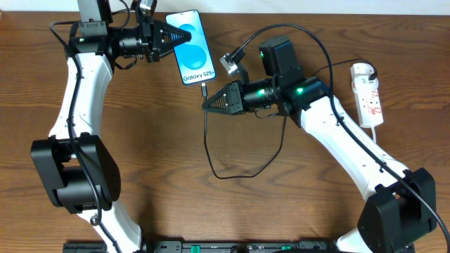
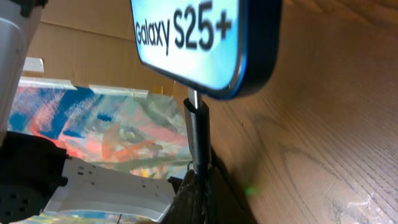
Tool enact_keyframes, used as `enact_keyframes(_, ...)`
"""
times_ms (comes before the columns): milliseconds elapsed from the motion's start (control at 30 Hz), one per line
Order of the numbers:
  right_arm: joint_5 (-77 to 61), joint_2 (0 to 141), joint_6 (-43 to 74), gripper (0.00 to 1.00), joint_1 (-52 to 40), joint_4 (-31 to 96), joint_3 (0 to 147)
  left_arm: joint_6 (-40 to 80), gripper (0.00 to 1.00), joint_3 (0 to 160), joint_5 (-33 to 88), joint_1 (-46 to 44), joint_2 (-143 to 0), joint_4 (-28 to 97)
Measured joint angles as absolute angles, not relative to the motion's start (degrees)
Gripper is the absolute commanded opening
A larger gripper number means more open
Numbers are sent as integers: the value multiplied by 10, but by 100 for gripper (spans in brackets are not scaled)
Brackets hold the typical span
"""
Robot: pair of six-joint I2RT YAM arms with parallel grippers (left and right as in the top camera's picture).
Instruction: Plug charger to phone and switch on socket
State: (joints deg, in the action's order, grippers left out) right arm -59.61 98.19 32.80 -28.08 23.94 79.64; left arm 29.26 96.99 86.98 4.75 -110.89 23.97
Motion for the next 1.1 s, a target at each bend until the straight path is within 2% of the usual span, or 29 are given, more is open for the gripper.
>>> enact_keyframes(700,-638,982,223,1,-281,257,796,286,7,970,871,48,-1109,240)
enact_keyframes(1100,-765,1041,140,1,-250,260,796,286,7,970,872,48,-1109,240)
